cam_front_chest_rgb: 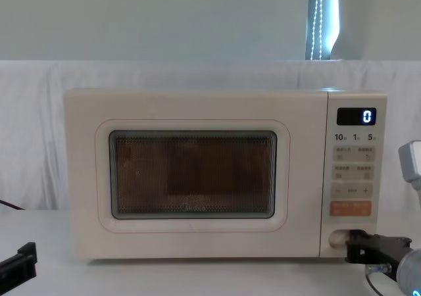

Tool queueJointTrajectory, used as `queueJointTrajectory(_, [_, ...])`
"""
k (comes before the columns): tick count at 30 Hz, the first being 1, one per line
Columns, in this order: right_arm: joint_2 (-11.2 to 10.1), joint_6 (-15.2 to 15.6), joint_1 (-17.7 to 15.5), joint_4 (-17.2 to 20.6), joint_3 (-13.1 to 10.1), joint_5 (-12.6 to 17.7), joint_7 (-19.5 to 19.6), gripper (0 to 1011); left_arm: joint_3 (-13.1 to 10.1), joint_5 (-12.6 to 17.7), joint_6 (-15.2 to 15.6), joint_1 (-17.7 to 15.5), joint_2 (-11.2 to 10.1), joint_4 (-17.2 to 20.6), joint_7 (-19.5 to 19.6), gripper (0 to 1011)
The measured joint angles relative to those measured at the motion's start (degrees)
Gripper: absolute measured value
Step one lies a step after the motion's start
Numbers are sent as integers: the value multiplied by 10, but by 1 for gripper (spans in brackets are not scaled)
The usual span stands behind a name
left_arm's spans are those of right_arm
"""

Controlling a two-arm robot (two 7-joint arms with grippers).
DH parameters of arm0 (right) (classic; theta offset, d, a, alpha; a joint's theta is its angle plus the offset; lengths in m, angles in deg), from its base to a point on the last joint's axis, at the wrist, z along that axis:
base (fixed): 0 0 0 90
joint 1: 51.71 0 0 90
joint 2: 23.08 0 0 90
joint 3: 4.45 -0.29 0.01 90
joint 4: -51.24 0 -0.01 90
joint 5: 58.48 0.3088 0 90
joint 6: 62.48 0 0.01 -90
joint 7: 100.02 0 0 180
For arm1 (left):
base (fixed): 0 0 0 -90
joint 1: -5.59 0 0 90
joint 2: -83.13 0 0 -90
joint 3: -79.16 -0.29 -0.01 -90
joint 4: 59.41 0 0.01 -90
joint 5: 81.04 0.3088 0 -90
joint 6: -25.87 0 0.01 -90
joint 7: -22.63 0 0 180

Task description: Press the button to open the microwave door with one hand; close the microwave door with the other hand.

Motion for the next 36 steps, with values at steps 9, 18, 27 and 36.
queueJointTrajectory(9, [3, -3, 7, -13, 1, -2, -1, 0, 0, 0, 0, 0, 0, 0, 0, 1001])
queueJointTrajectory(18, [6, -7, 13, -25, 0, -2, -1, 0, 0, 0, 0, 0, 0, 0, 0, 1001])
queueJointTrajectory(27, [6, 1, -6, 3, -1, -1, -1, 0, 0, 0, 0, 0, 0, 0, 0, 1001])
queueJointTrajectory(36, [5, 31, -61, 89, 0, 1, 4, 0, 0, 0, 0, 0, 0, 0, 0, 1001])
